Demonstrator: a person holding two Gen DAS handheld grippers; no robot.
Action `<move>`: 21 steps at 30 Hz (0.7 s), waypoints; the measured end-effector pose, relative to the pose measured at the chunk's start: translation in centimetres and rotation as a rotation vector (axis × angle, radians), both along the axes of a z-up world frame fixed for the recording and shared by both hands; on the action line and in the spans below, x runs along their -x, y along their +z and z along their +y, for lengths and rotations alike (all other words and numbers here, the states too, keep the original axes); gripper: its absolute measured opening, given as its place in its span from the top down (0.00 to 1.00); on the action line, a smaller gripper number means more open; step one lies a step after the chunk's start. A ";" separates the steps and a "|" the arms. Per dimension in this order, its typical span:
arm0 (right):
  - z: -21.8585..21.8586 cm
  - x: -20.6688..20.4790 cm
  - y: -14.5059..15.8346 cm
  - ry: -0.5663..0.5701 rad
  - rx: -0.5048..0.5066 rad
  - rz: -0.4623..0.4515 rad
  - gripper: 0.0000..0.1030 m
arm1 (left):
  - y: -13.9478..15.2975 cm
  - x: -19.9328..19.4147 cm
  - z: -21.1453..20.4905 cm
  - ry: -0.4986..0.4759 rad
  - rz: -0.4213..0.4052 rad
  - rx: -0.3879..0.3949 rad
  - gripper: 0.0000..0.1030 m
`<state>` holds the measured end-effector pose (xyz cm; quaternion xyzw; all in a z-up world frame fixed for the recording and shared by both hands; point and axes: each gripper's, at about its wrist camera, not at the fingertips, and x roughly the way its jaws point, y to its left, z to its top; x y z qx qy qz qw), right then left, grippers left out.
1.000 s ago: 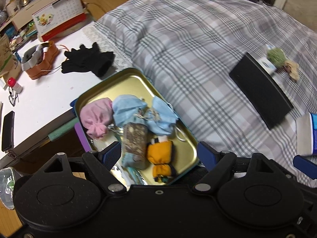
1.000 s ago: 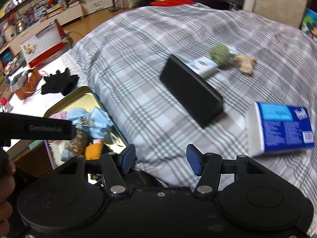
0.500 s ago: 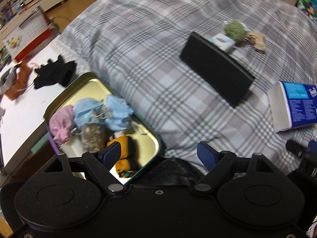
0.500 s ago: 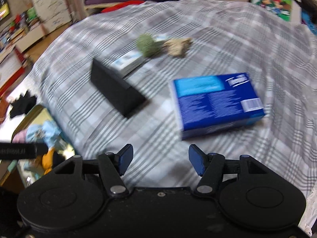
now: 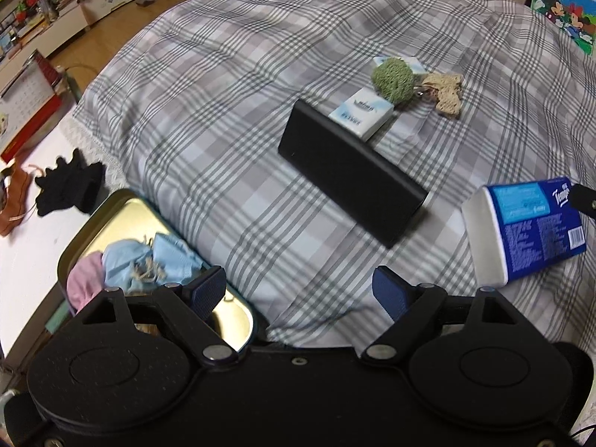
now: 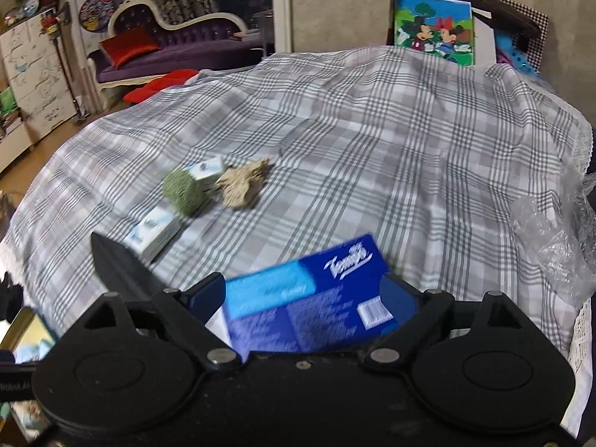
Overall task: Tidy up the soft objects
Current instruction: 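Move both tools back over the remaining items on the bed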
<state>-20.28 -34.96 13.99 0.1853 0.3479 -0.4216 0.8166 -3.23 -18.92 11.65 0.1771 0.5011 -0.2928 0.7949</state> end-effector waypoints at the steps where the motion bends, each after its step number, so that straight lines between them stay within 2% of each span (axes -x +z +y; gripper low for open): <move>1: -0.7 -0.3 0.0 -0.009 -0.001 0.004 0.13 | 0.1 -0.2 -0.4 -0.001 -0.003 0.001 0.20; 14: -7.2 -4.4 2.1 -0.093 0.007 0.000 0.13 | 1.2 -3.1 -5.3 -0.041 -0.026 0.005 0.20; 21: -10.6 -7.9 2.7 -0.117 0.006 0.014 0.13 | 1.4 -5.4 -8.0 -0.046 -0.021 0.006 0.20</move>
